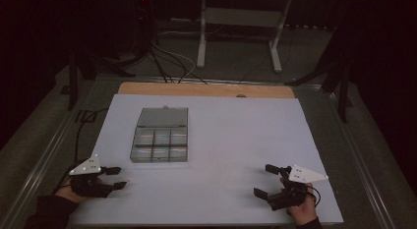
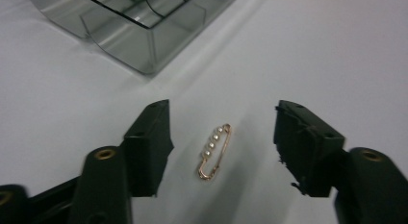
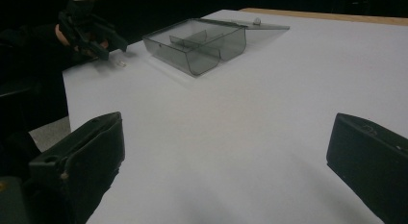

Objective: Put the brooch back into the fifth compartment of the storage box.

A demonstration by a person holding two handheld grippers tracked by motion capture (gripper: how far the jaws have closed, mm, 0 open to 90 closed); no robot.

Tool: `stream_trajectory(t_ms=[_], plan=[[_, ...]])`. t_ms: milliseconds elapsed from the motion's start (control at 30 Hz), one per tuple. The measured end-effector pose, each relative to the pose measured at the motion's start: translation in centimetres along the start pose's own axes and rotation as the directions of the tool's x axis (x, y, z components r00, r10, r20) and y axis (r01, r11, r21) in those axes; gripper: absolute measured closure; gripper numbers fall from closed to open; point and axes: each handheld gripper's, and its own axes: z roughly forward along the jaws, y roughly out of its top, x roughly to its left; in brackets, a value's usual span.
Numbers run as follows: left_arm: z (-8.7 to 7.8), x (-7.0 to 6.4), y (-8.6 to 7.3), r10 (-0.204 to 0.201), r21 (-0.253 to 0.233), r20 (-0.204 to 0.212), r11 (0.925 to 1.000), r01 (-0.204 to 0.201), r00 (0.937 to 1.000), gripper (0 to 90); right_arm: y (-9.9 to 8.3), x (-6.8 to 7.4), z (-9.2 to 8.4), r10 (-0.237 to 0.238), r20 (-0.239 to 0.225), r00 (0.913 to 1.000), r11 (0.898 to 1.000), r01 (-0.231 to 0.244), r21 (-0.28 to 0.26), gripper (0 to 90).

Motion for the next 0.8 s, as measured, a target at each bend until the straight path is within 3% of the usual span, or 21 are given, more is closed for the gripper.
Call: stream_trajectory(t_ms=[167,333,467,800], plan=[[0.28,0.03,-0.02,0.026,0.014,-0.013,0.9996,-0.026,0.9996,52.7,0.01,-0.02,-0.05,0.001,0.005,1.0,1.0,-0.001,-0.003,0.0],[0.58,0.31,0.01,0.028,0.026,-0.012,0.9993,-0.028,0.9995,57.7,-0.02,-0.04,-0.02,0.006,0.002,1.0,1.0,-0.006,0.0,0.0],[0.92,0.42,0.14,0.046,0.065,-0.021,0.9969,-0.045,0.9987,61.9,-0.02,-0.05,-0.01,0.004,0.003,1.0,1.0,-0.004,0.004,0.0],[0.95,0.95,0.23,0.036,0.079,-0.003,0.9962,-0.036,0.9993,78.1,-0.05,-0.04,0.0,0.004,0.008,1.0,1.0,-0.004,0.009,0.0]])
